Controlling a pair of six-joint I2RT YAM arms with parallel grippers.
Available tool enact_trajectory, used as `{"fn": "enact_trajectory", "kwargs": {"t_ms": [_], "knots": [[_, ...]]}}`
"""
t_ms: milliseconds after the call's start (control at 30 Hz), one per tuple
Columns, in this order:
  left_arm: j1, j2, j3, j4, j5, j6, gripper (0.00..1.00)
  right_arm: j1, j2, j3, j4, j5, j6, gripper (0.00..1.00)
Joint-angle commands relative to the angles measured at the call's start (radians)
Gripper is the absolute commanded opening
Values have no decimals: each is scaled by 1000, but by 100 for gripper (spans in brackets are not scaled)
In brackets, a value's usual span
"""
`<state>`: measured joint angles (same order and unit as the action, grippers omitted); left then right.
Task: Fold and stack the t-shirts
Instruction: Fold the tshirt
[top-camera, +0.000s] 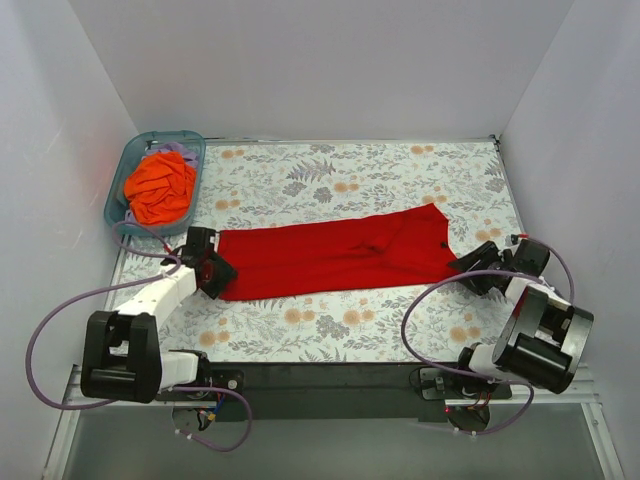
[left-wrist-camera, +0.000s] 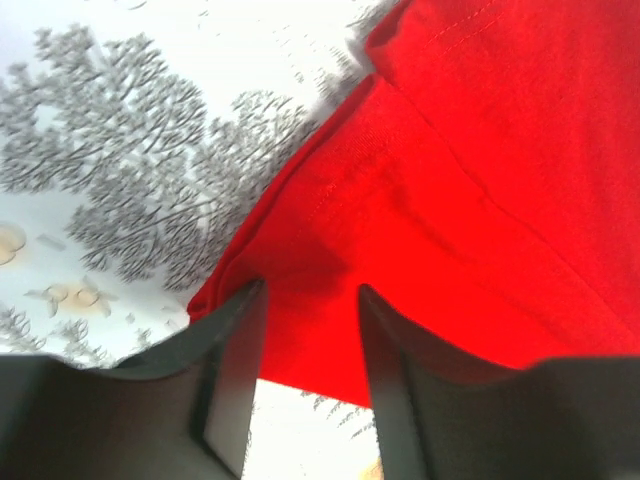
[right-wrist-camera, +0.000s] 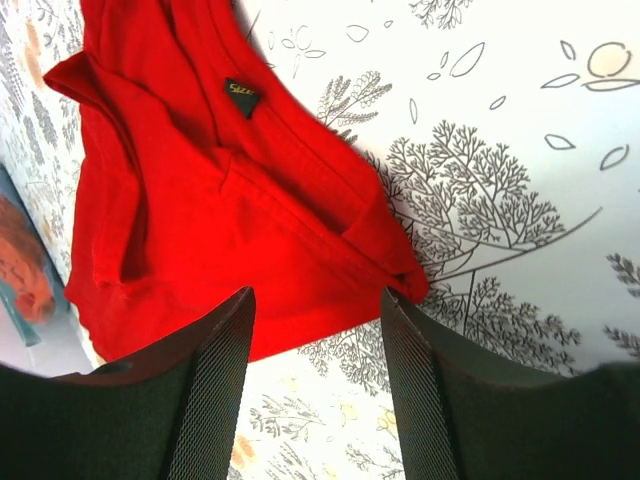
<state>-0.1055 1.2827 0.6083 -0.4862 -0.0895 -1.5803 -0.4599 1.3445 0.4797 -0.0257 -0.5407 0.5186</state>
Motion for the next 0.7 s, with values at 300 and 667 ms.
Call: {"fn": "enact_trajectory", "kwargs": {"t_ms": [300,667], "knots": [[7,-138,137,-98,6,180,65,174,-179,189,-108,24,-57,61],[-431,147,441,3,88,-87,57,348,112,431,-63,-2,-98,55]]}}
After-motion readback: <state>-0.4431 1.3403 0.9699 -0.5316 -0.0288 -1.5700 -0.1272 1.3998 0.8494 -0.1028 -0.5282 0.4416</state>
